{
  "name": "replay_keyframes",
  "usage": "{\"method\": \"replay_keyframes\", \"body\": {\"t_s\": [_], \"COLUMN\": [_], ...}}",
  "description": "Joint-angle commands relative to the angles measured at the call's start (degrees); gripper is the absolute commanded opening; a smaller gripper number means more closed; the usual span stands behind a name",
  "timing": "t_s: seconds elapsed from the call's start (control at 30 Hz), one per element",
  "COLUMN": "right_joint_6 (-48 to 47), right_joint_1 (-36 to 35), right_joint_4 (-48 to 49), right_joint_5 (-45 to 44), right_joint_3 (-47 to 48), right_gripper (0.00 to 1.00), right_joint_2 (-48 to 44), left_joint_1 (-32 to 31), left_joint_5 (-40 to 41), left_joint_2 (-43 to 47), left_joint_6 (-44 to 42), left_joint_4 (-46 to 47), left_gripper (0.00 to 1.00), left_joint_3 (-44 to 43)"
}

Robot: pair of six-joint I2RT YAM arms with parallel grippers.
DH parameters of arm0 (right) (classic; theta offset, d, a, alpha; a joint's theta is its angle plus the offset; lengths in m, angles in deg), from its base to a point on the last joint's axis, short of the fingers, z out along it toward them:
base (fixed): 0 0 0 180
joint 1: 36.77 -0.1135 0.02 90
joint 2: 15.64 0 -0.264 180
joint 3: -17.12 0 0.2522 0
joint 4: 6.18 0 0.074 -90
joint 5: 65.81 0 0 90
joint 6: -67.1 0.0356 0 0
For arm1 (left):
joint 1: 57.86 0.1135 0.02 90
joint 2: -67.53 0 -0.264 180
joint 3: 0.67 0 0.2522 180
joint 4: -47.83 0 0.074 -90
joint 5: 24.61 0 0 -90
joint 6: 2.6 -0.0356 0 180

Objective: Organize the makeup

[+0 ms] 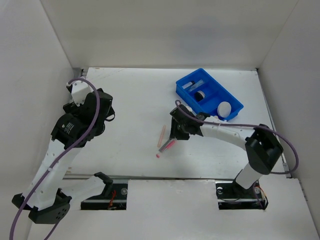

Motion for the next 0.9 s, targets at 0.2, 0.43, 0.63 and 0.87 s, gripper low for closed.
{"method": "replay_keyframes", "body": {"t_s": [0.2,0.43,0.63,0.87], "right_joint_6": [1.9,1.9,3.6,3.6], "right_joint_1": [-3.2,-3.8,-5.6,-6.9], "right_joint_4": [1.6,-2.5,-5.0,-9.0], "right_joint_5": [-3.0,-7.0,-11.3,-15.6], "right_joint_3": [14.2,20.7,24.0,29.9], "right_gripper": [0.56,0.58,0.43,0.13], "right_joint_2": [14.1,22.2,26.3,29.9], "left_joint_1": [0.4,0.4,0.4,0.4], "left_joint_5": [1.5,1.5,1.5,2.0], "left_joint_2": [2.0,2.0,2.0,2.5], "left_joint_6": [-0.2,0.4,0.4,0.4], "left_joint_4": [-1.5,-1.5,-1.5,-1.5], "left_gripper": [0.82,0.82,0.82,0.82], "left_joint_3": [0.8,1.3,1.3,1.9]}}
